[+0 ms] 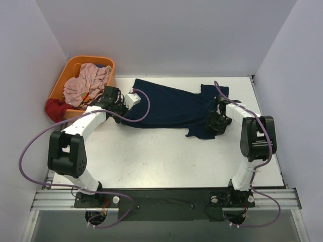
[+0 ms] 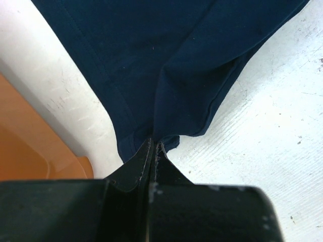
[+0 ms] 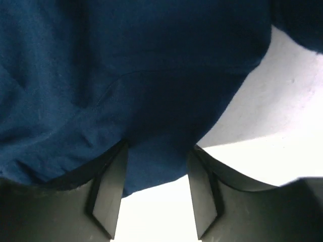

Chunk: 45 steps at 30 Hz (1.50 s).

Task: Fold and stack the t-shirts
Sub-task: Flatten out the tshirt

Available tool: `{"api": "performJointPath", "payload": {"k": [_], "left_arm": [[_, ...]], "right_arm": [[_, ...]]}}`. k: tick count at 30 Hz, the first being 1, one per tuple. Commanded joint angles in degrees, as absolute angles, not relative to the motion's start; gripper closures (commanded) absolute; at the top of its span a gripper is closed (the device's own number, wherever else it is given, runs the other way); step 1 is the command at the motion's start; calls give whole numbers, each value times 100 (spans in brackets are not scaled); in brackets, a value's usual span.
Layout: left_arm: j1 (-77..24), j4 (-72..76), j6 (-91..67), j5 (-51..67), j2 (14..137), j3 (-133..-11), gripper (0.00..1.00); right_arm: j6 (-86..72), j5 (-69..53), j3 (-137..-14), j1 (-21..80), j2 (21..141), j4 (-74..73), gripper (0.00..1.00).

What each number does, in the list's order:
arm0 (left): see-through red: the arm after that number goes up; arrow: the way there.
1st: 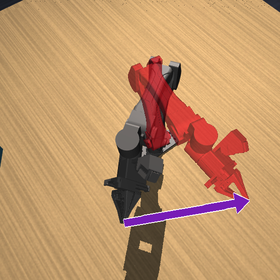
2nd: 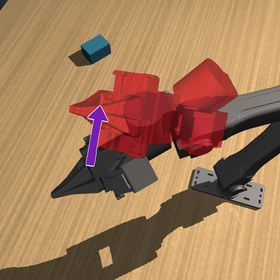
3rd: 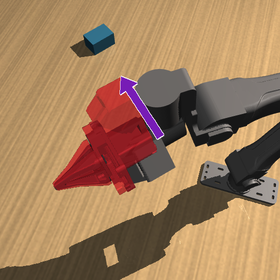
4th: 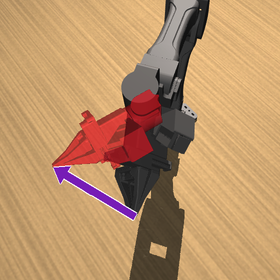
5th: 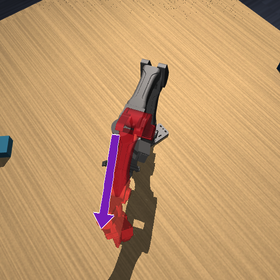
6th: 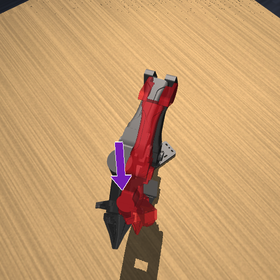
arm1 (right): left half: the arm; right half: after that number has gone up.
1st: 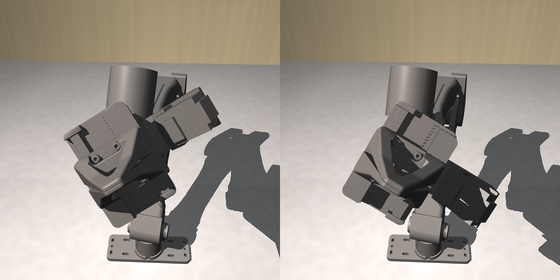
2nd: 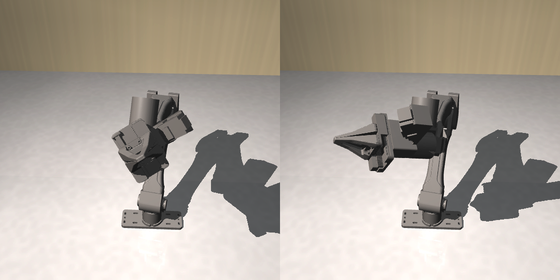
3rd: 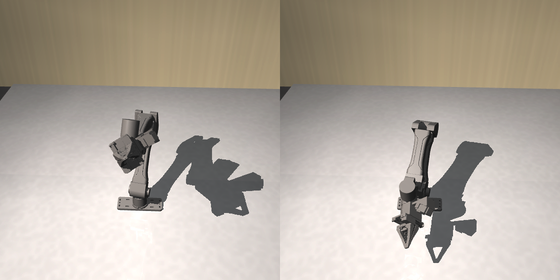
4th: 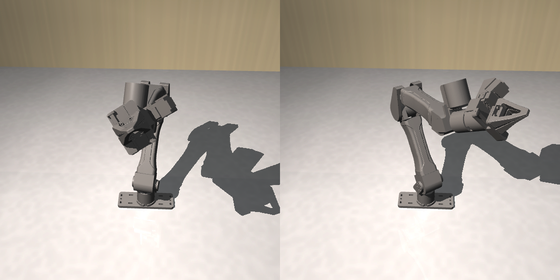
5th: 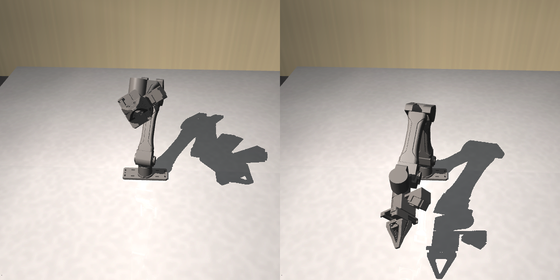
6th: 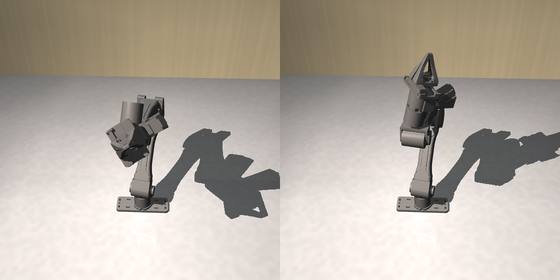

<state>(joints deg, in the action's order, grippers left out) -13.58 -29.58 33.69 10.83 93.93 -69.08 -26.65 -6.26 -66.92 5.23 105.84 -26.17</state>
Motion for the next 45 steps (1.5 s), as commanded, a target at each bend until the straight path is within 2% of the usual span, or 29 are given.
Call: {"api": "performJointPath", "payload": {"k": [1,3,4,9,12,18,19,22,25,26,28,29,31,32,33,34,36,37,38,40,42,45], "left_arm": [[-1380,-2944,3358,1213,9106,-6978,100],[-1371,-2962,3349,1213,9088,-7013,100],[-1354,-3005,3331,1204,9079,-7048,100],[-1239,-3601,3401,1222,8965,-7417,100],[-1230,-4130,3664,1152,8720,-7515,100],[-1169,-5764,3534,1335,8105,-7426,100],[-1038,-6148,3455,1501,8060,-7488,100],[-783,-6556,3322,1556,8077,-8031,100],[-791,-5935,3217,1459,8269,-8489,100],[-817,-5454,3208,1476,8358,-8612,100],[-879,-4890,3016,1415,8840,-9244,100],[-870,-4765,2884,1406,9312,-9977,100],[-861,-4510,2594,1363,10033,-11206,100],[-861,-4256,2419,1249,10220,-11589,100],[-853,-4141,2382,1152,10596,-12402,100],[-861,-3948,2304,960,10774,-12889,100],[-853,-3772,2250,635,11327,-14163,100],[-844,-3684,2250,537,11651,-14925,100],[-809,-3509,2276,353,11776,-15185,100],[-756,-3062,2434,212,11892,-15556,100],[-747,-2474,2696,167,11690,-15268,100],[-738,-2293,2900,289,11277,-14626,100]], "right_arm": [[-2900,-764,-6680,580,10793,-2496,66],[-2935,-905,-6496,545,10662,-2365,86],[-2944,-966,-6391,475,10592,-2329,100],[-2822,-1476,-6065,26,9391,-2530,100],[-2410,-1643,-6108,-351,8545,-3528,100],[-2487,-2328,-5959,-211,6489,-5516,100],[-2557,-2494,-6090,-341,6008,-5737,100],[-2549,-2777,-6843,-790,5537,-6319,100],[-2418,-2909,-7487,-940,6115,-5971,100],[-2417,-2944,-7819,-940,6648,-5794,100],[-2539,-3286,-8660,-932,7535,-5109,100],[-2592,-3322,-8953,-940,7828,-4593,100],[-2794,-3436,-10226,-949,8838,-4194,100],[-2969,-3541,-11396,-975,9573,-4131,100],[-3101,-3612,-11991,-993,9980,-4053,100],[-3468,-3699,-13363,-1045,10620,-3991,100],[-4396,-3883,-14914,-1203,11430,-3474,100],[-4804,-3980,-15115,-1291,11556,-2558,100],[-5695,-4034,-14882,-1457,11497,-1226,100],[-6473,-3738,-13954,-1642,11077,316,100],[-6242,-3429,-14131,-1774,10934,134,100],[-6196,-3612,-14248,-1995,10812,18,100]]}}
